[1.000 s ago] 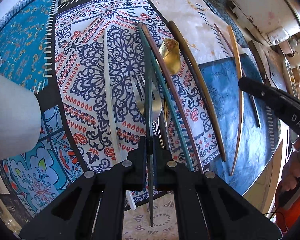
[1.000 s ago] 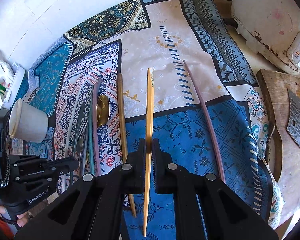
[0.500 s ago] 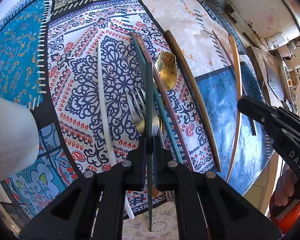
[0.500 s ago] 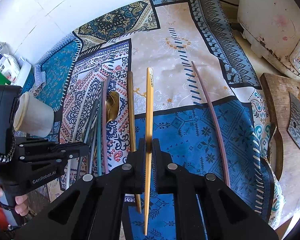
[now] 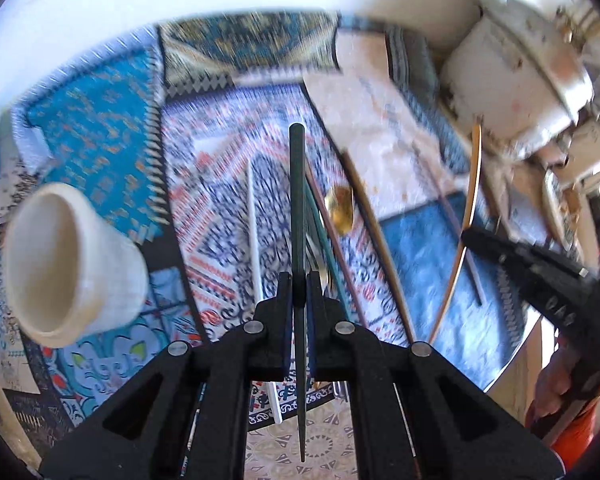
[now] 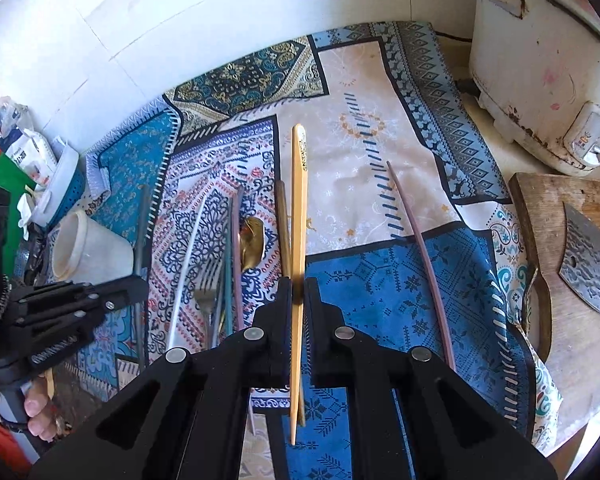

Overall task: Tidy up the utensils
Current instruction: 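Lift both held sticks and carry them over the white cup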

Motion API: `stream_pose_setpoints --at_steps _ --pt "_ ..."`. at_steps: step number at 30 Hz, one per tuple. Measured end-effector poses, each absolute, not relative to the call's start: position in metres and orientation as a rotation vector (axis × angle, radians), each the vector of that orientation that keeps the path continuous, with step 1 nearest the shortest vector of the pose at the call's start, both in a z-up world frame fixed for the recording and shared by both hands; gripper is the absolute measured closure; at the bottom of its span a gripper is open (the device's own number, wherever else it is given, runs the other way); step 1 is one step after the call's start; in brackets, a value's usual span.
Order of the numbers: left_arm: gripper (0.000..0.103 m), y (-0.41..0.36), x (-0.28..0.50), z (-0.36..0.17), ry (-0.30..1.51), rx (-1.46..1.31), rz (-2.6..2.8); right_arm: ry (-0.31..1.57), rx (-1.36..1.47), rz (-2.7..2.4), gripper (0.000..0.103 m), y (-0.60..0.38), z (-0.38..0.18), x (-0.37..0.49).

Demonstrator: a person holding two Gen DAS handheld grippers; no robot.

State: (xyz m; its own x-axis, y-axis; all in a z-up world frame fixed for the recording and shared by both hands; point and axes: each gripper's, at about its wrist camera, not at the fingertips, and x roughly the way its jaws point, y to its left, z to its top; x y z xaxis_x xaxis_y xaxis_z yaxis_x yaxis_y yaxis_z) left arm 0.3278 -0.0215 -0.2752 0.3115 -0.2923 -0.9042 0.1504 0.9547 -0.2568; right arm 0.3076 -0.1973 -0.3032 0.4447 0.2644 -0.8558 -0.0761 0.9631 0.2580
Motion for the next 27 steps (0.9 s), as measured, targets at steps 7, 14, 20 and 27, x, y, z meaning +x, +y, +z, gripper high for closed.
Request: stream_pose_setpoints --at_steps 7,14,20,27 --pt "0.098 -0.005 0.317 -0.234 1.091 -0.163 -0.259 1.017 0.149 0.205 0.101 -0.184 -0.277 0.302" --pt "0.098 0.013 0.31 -0.211 1.001 -0.172 -0.231 1.088 0.139 0.119 0.093 -0.189 -0.303 0.316" --pt "0.098 0.034 0.3 -0.2 0.964 -0.215 -0.195 1.227 0.246 0.024 0.068 -0.224 -0.354 0.328" --pt "0.098 0.048 0.298 -0.21 0.986 -0.254 -0.157 1.268 0.26 -0.01 0.068 -0.224 -0.377 0.337"
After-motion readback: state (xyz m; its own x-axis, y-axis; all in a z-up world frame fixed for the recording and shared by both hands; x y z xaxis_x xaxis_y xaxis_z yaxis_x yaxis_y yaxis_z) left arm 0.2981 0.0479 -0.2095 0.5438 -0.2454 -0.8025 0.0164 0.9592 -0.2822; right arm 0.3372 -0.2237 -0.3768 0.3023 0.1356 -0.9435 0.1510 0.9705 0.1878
